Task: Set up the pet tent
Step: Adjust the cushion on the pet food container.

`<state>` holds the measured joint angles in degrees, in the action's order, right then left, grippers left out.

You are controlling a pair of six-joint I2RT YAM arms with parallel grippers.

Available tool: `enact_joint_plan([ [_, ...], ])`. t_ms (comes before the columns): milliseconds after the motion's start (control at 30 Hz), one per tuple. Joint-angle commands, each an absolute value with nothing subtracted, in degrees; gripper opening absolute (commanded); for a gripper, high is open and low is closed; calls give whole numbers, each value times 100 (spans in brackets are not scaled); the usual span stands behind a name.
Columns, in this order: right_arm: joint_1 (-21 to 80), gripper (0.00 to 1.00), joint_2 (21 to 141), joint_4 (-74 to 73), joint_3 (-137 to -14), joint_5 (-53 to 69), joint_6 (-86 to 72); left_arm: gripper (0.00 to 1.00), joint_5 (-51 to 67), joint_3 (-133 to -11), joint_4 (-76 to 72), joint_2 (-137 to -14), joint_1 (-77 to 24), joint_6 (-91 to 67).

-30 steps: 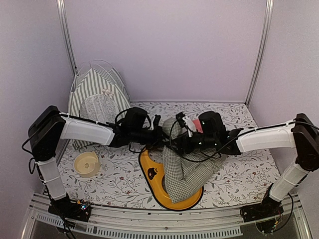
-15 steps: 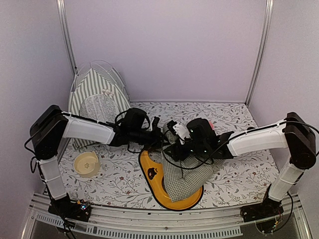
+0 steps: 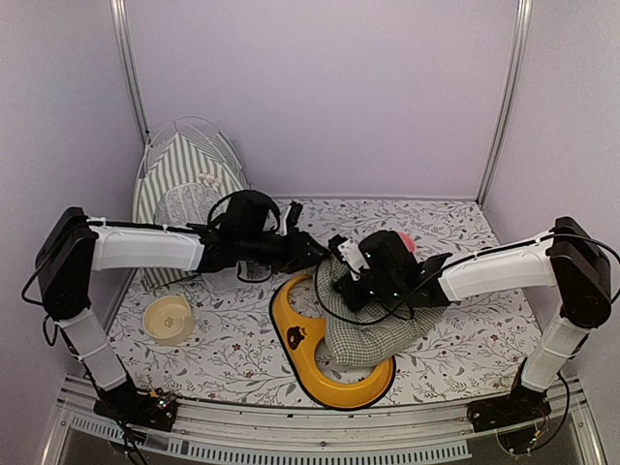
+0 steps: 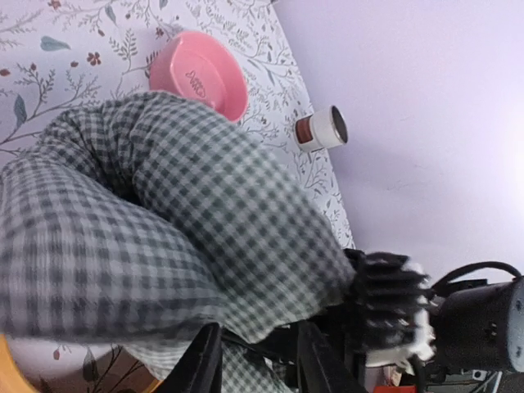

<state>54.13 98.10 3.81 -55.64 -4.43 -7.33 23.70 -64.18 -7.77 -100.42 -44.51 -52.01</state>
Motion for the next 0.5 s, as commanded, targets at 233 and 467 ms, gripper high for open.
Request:
enact_joint_plan([
  [233, 4807, 0, 9405, -231, -5851, 185, -1352, 56, 937, -5765, -205, -8330, -4167, -4272],
  [467, 4558, 0, 9146, -219, -6184, 610, -1397, 63, -1166, -5431, 1233, -7512, -3703, -4056],
])
